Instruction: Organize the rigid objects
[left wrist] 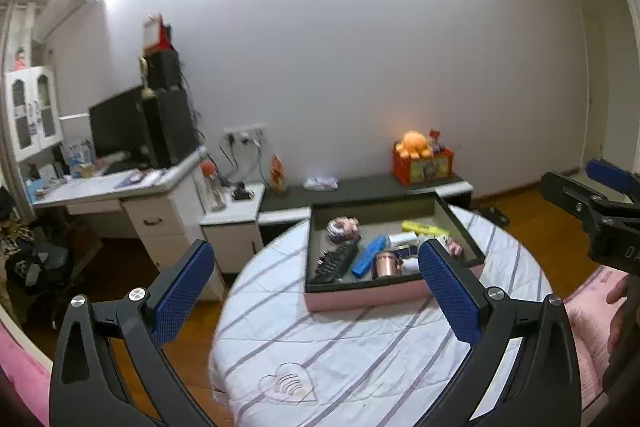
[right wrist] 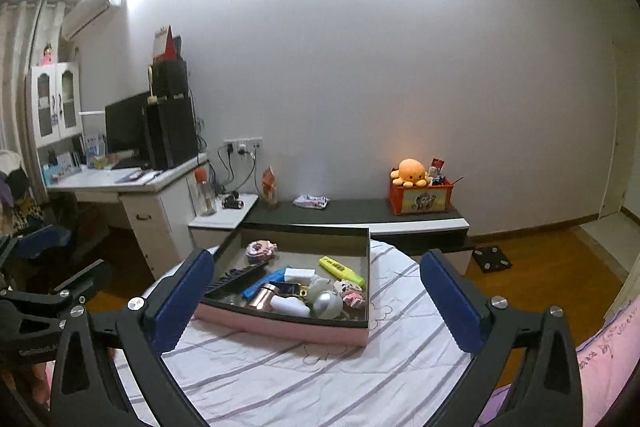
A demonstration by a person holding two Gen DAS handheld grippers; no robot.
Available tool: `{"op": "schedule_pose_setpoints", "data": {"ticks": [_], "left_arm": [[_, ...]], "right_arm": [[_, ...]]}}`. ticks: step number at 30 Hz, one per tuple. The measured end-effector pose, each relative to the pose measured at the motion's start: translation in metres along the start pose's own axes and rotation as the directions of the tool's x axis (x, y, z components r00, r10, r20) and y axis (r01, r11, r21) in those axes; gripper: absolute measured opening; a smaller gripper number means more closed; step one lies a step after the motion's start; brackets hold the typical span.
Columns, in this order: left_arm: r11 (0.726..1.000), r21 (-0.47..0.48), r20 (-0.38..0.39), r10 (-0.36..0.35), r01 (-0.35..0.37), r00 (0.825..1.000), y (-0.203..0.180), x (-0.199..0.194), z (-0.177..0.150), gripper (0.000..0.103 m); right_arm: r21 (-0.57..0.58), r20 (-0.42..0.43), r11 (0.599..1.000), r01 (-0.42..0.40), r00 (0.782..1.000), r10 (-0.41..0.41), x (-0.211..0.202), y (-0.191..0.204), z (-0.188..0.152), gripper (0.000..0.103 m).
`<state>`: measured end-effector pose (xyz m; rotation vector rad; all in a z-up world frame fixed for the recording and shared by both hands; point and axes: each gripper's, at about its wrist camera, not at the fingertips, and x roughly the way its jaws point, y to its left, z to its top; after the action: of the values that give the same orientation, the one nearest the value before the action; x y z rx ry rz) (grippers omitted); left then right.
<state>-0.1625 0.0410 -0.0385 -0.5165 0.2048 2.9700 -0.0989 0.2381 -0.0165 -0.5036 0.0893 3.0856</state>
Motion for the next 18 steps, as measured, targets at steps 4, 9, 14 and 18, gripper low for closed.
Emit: {"op": "schedule_pose_setpoints", "data": {"ticks": [4, 9, 14, 18], "left_arm": [[1.000, -0.017, 0.063, 0.005, -0.004, 0.998, 0.006, -0.037, 0.004, 0.103], [0.999, -0.046, 0.129, 0.020, -0.014, 0.991, 0.014, -0.077, 0.005, 0.103], [0.997, -0.075, 0.171, 0.008, 0.004, 0.985, 0.021, -0.107, 0.003, 0.103], [0.996, -0.091, 0.207, 0.011, 0.008, 0.978, 0.028, -0.131, -0.002, 0.103]], "right_arm": [[-0.013, 0.064, 1.000, 0.000, 0.998, 0.000, -0.038, 0.012, 0.003, 0.103], [-0.019, 0.100, 0.999, -0.030, 0.994, 0.032, -0.072, 0.026, 0.004, 0.103], [-0.042, 0.131, 0.998, -0.054, 0.990, 0.059, -0.100, 0.042, 0.002, 0.103], [-0.065, 0.147, 0.995, -0.069, 0.986, 0.078, -0.119, 0.055, -0.002, 0.103]]}}
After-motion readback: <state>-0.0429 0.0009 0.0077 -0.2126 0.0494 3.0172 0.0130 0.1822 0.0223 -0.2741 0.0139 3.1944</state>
